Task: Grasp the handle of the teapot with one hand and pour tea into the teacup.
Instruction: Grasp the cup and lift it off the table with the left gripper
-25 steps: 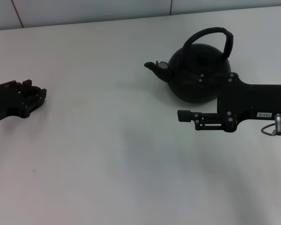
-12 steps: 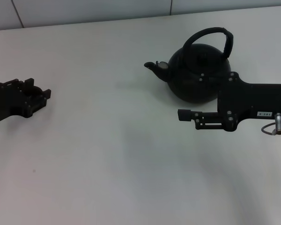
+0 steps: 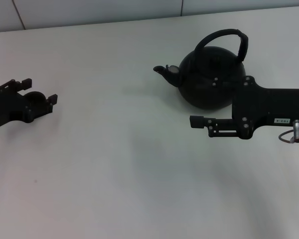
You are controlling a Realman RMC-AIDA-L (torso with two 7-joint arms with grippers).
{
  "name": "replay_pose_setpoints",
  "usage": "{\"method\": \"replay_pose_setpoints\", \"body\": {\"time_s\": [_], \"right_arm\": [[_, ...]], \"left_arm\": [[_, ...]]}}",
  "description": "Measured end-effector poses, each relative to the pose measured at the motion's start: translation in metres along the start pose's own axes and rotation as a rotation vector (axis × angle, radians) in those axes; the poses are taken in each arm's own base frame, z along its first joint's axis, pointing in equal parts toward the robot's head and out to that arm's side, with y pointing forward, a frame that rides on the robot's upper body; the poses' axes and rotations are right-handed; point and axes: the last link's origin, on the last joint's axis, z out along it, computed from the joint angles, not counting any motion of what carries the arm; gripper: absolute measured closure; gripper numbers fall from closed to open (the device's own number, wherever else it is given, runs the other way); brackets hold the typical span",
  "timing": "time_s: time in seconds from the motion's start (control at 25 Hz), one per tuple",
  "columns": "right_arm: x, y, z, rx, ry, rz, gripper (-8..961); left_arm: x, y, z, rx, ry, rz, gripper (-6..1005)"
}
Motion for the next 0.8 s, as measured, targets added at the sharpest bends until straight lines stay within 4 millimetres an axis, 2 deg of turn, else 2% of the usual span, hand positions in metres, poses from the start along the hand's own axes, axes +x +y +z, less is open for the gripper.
{"method": "replay_pose_setpoints", "body": {"time_s": [0.2,0.8], "right_arm": [[0.0001,0.0000,0.0000,0.000,0.001,0.000,253],[0.0002,-0.0002,-0.0005,0.000,0.003,-0.001,252]], "left_arm": [[0.0008,-0.0024,-0.0037,0.012,0.011,-0.002,190],[-0.0049,-0.0011,-0.0056,0.011,-0.012,0.013,191]]}}
